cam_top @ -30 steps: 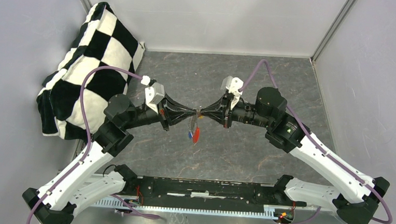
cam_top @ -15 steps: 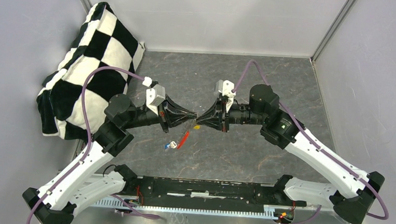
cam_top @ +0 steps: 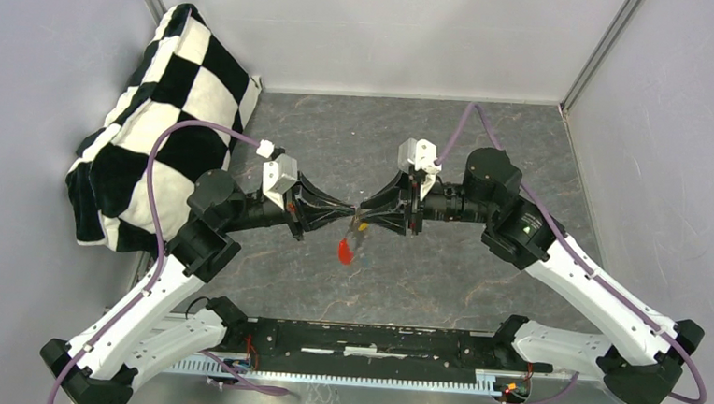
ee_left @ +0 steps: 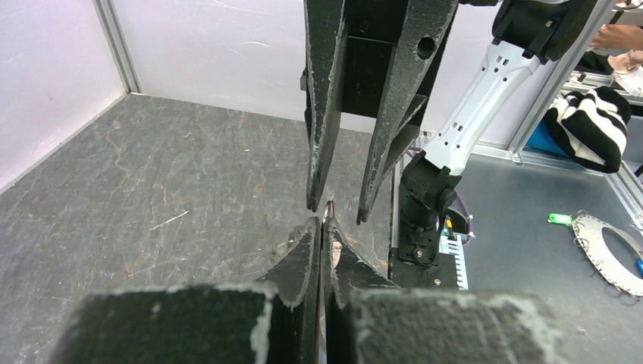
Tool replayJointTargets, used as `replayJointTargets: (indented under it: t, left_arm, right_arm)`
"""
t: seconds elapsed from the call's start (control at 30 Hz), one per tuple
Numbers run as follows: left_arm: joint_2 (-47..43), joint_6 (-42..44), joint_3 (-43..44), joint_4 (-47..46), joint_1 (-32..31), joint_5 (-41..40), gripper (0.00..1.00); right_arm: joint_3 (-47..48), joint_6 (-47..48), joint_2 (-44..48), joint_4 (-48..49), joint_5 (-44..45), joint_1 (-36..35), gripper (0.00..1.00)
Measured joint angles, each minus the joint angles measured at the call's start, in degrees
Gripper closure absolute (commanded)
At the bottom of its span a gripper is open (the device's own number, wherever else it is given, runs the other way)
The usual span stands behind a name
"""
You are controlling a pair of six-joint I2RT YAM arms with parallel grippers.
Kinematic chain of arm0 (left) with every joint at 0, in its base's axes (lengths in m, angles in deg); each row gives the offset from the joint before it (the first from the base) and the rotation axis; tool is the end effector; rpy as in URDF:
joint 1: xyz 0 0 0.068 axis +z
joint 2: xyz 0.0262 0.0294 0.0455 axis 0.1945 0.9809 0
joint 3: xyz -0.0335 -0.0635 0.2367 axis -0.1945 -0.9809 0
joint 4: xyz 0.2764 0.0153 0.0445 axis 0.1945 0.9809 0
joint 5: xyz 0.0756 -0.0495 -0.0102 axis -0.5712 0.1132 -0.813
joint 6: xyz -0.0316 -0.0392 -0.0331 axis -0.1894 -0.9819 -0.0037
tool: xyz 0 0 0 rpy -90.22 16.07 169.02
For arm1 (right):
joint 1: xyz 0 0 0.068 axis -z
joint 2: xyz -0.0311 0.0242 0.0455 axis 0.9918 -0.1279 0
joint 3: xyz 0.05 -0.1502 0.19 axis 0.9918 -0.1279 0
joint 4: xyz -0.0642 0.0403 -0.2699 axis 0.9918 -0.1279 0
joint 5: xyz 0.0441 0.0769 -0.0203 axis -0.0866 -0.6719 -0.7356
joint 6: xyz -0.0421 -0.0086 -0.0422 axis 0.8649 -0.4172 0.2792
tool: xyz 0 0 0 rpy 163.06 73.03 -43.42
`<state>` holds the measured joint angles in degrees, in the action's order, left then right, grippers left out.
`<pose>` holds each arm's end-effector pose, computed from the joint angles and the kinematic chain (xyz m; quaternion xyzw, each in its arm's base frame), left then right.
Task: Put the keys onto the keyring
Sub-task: Insert the key onto the keyring.
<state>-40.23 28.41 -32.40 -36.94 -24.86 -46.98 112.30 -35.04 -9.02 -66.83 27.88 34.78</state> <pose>0.1572 -0.1519 0.3786 0.4064 0.5256 -0.4941 0.5607 0.1628 0.2209 0.4047 -0.4827 0.5564 0.4771 0.4793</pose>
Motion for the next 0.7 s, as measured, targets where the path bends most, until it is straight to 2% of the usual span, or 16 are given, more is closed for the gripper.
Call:
replayJointTargets:
  t: [0.2,0.3,0.5,0.6,0.7]
  left_arm:
    - [-0.1,0.1,0.0,0.0,0.0,0.6,0.98]
    - [-0.3,0.2,0.0,0.1,0.0,1.1,0.98]
    - [-0.4,0.3,0.0,0.7,0.0,1.5,0.98]
    - [-0.3,4.2,0.7,3.8,0.0,2.7,0.86]
    - [0.6,13.4,3.9,11.9,0.0,3.9,0.61]
  right_arm:
    - [0.0,-1.4,-1.0,1.4,-1.3,0.0,0.82]
    - [0.0,-2.1,-1.6,2.5,-1.9,0.0,0.99]
    - [0.0,-2.4,-2.0,2.4,-2.8,0.1,1.0]
    - [1.9,-0.8,-3.0,-1.5,-2.3,0.1,1.0]
    - [5.7,1.8,-5.4,-7.4,-2.0,-0.1,1.0]
